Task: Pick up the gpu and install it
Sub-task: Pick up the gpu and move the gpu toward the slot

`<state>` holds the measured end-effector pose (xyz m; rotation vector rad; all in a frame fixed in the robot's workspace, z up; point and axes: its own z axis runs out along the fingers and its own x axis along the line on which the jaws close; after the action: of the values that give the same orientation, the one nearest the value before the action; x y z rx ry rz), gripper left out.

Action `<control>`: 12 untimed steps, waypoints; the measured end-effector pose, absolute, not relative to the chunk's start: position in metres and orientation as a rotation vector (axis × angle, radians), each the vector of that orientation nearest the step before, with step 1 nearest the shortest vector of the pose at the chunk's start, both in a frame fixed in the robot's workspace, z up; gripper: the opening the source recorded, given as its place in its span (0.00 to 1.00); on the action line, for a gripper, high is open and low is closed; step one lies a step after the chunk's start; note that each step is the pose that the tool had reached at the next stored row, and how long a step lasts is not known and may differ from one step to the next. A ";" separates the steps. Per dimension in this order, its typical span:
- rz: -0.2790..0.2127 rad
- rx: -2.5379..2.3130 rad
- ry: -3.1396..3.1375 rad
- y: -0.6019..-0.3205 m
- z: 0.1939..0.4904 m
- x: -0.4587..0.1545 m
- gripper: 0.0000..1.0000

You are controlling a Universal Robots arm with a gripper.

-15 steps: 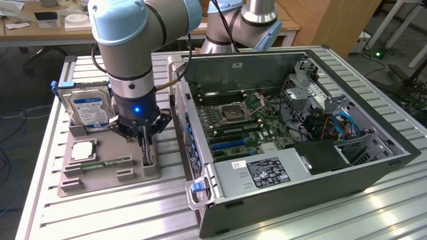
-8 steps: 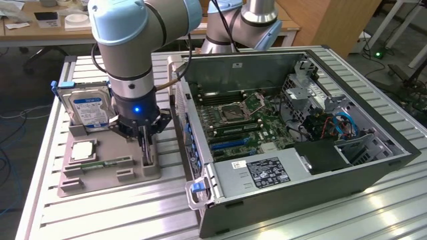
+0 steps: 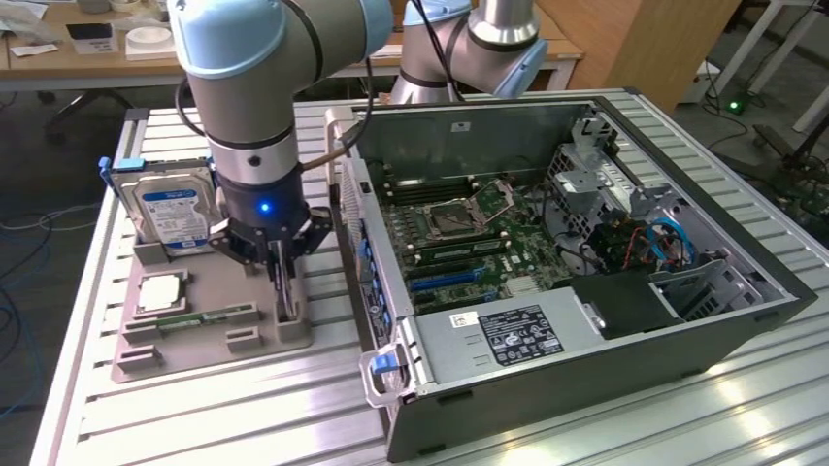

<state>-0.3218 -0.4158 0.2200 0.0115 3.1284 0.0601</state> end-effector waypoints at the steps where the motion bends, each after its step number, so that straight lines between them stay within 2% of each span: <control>1: 0.060 0.012 3.129 -0.416 0.222 -0.322 0.28; 12: 0.063 0.012 3.128 -0.416 0.234 -0.322 0.28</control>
<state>-0.3218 -0.4160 0.2337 0.0115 3.1283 0.0630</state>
